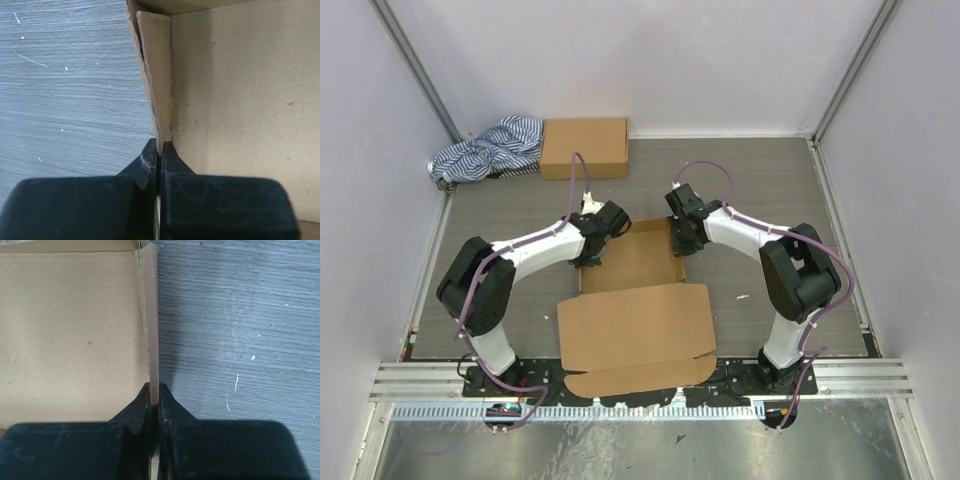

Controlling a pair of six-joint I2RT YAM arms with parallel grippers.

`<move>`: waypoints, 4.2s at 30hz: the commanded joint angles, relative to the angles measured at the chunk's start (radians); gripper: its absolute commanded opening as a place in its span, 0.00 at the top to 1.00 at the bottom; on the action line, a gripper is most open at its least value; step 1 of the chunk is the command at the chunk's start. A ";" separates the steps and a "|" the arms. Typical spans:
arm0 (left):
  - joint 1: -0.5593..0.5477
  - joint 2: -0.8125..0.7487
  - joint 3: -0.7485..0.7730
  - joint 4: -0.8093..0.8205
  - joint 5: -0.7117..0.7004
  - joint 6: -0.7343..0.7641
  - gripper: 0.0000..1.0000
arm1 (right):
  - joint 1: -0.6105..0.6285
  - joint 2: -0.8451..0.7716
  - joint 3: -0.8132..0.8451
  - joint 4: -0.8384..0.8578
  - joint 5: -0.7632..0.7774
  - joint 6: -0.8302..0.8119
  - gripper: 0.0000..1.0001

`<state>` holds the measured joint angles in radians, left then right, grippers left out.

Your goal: Fold the paper box

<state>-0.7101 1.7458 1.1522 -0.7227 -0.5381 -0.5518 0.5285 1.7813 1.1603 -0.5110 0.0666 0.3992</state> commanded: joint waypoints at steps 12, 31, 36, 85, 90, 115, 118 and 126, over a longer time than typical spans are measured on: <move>0.007 0.093 0.034 -0.036 -0.066 0.024 0.73 | 0.000 0.062 0.097 -0.050 0.113 0.021 0.95; 0.008 0.085 0.043 -0.043 -0.069 0.026 0.95 | 0.000 0.093 0.109 -0.066 0.135 0.027 0.82; 0.009 0.075 0.049 -0.061 -0.080 0.015 0.67 | -0.003 0.120 0.141 -0.082 0.181 0.019 0.76; 0.124 -0.756 -0.324 0.173 0.221 0.033 0.46 | 0.029 0.215 0.659 -0.059 -0.396 -0.647 0.38; 0.124 -0.853 -0.349 0.114 0.189 0.022 0.46 | 0.088 0.334 0.734 -0.065 -0.327 -0.687 0.39; 0.124 -0.963 -0.404 0.097 0.162 -0.035 0.46 | 0.181 0.535 0.891 -0.138 -0.160 -0.784 0.49; 0.124 -0.956 -0.401 0.102 0.165 -0.037 0.46 | 0.173 0.526 0.871 -0.116 -0.124 -0.720 0.69; 0.124 -0.932 -0.381 0.128 0.187 -0.037 0.46 | 0.046 0.402 0.709 -0.160 -0.071 -0.370 0.87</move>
<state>-0.5869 0.8066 0.7628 -0.6338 -0.3603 -0.5812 0.6666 2.2974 1.9408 -0.6342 -0.0708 -0.2203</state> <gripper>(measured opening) 0.539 0.140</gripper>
